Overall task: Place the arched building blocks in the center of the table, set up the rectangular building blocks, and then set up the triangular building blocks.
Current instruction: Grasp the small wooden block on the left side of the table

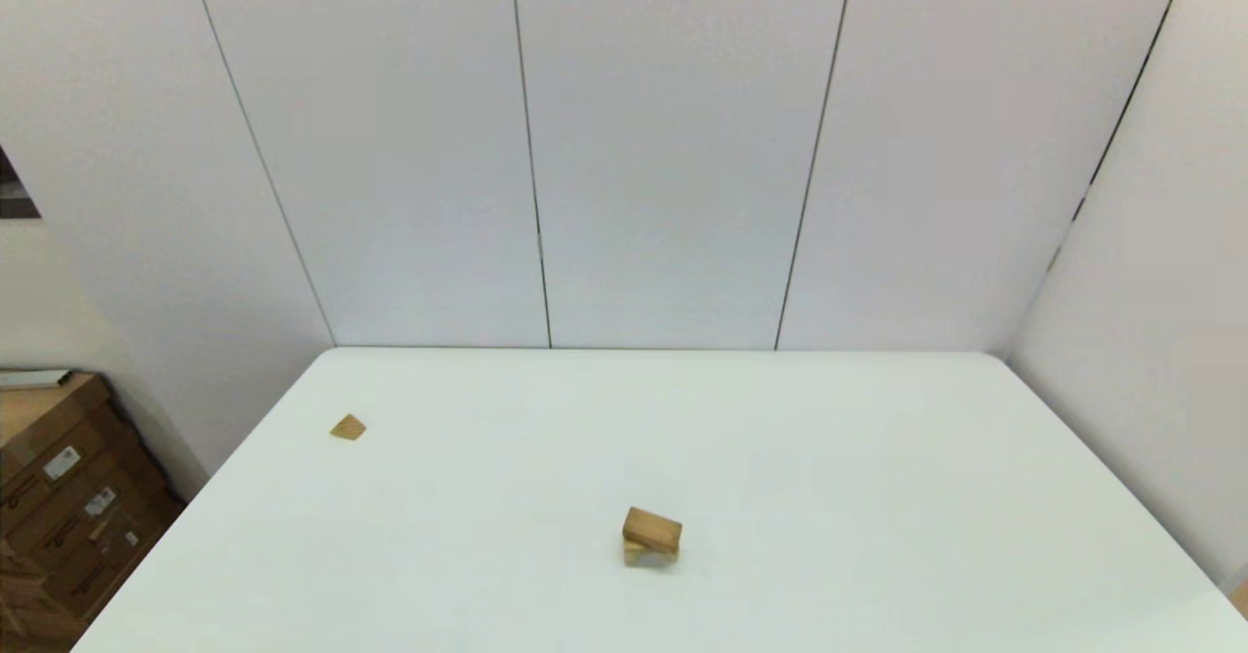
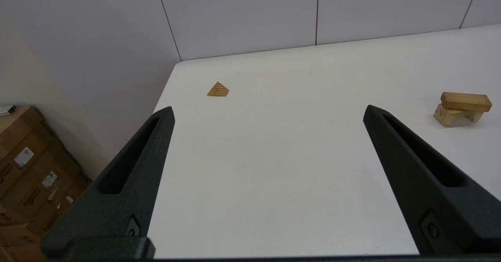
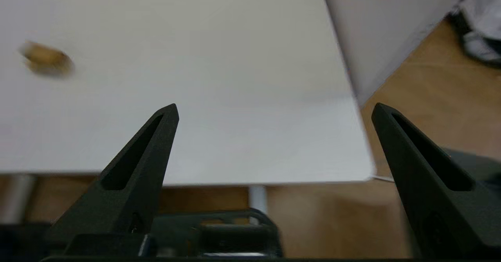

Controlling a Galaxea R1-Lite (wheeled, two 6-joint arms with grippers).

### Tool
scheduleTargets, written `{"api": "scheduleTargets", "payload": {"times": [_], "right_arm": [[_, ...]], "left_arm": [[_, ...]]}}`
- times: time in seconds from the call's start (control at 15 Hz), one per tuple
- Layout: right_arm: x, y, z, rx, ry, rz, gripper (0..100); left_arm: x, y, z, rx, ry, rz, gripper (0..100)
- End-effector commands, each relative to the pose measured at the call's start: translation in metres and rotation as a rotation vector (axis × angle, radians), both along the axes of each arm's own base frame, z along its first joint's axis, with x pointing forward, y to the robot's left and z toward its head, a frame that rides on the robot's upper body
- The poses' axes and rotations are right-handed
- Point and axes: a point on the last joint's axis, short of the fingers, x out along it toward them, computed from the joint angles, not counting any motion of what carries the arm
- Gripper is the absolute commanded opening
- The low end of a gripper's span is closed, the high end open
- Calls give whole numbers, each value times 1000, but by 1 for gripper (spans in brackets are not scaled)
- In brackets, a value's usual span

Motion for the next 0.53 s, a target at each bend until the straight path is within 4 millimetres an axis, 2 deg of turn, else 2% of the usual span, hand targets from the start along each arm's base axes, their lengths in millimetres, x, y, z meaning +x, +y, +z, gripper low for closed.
{"api": "scheduleTargets", "payload": {"times": [0.07, 0.4, 0.53], "right_arm": [[8, 0, -9, -35, -48, 16, 100], [10, -1, -13, -28, -32, 41, 100], [10, -1, -22, -23, -15, 45, 100]], "left_arm": [[0, 0, 0, 1, 2, 0, 100], [0, 0, 0, 1, 2, 0, 100], [0, 0, 0, 1, 2, 0, 100]]}}
